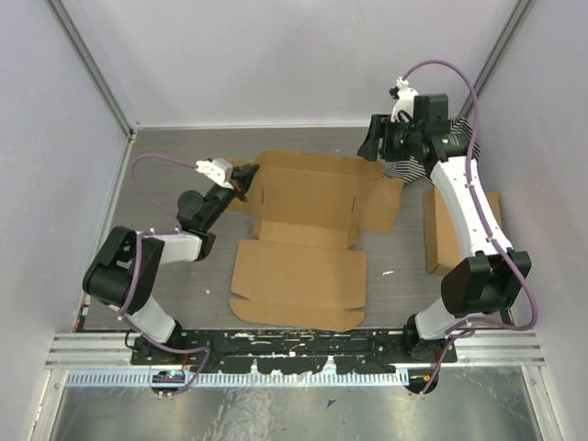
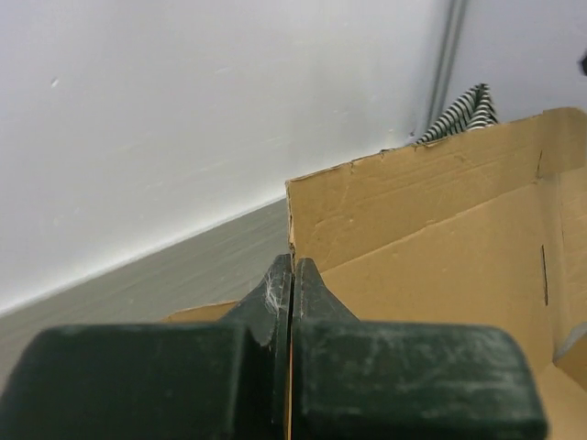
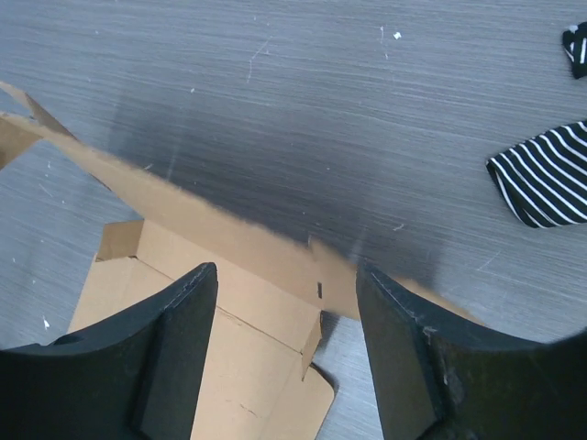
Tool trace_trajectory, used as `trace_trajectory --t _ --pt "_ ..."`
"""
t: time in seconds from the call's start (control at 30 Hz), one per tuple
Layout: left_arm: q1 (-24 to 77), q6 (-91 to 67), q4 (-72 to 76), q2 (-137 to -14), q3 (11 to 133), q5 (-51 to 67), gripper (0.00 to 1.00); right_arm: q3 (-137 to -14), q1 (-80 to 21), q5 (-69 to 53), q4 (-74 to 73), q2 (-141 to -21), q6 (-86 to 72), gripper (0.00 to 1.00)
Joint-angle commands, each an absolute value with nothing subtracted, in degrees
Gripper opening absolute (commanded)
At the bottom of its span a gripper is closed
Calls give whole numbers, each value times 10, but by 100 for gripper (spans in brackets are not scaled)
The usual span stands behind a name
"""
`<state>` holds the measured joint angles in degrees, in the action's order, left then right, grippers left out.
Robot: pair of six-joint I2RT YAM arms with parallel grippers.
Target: Fold the paper box
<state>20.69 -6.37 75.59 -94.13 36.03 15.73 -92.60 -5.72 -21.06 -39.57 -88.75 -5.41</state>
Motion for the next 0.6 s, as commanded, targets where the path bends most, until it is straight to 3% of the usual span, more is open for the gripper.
trace_trajectory --t 0.0,0.23,0.57 --pt "217 9 820 -898 347 191 0 -975 -60 -187 -418 -889 -4 67" --pt "217 32 820 -890 345 182 0 -1035 -59 -160 -480 -901 59 68" --pt "218 41 820 -888 349 178 0 -1003 -69 -133 -479 -893 72 68"
